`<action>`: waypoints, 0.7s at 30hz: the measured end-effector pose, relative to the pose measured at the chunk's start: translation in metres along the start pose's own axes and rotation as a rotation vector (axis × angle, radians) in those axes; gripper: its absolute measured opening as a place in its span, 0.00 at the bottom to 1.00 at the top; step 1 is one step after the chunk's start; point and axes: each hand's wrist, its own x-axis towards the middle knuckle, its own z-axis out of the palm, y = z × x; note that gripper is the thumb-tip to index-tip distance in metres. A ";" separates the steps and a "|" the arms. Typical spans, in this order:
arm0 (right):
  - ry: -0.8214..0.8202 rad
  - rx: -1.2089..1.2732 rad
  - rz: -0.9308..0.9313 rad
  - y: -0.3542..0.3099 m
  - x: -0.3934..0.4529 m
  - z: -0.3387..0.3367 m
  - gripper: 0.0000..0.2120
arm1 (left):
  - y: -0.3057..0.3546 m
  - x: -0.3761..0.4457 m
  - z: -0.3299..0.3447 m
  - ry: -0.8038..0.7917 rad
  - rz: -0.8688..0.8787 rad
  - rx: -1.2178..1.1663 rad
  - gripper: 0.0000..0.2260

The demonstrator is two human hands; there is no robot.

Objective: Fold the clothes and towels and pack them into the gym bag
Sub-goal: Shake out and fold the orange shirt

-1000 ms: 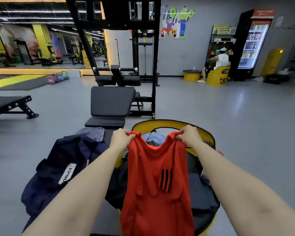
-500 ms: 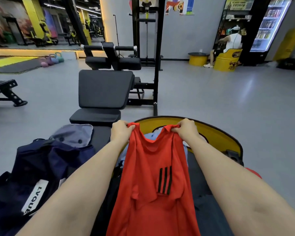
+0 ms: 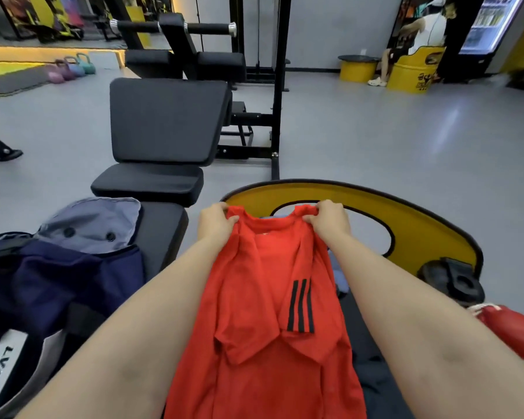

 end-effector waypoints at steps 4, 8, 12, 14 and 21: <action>-0.026 0.070 0.025 0.008 -0.018 0.015 0.21 | -0.027 -0.015 0.012 -0.115 -0.003 0.033 0.25; 0.027 0.025 -0.088 0.006 -0.052 0.016 0.27 | -0.039 -0.047 0.012 -0.089 0.055 0.123 0.30; 0.032 -0.035 -0.279 -0.002 -0.089 0.026 0.17 | -0.044 -0.082 0.011 -0.060 0.146 0.185 0.12; -0.058 -0.019 -0.282 -0.006 -0.106 0.034 0.17 | -0.042 -0.095 0.013 -0.101 0.147 0.132 0.07; -0.101 -0.007 -0.250 -0.009 -0.144 0.050 0.16 | -0.033 -0.122 0.018 -0.180 0.084 0.053 0.12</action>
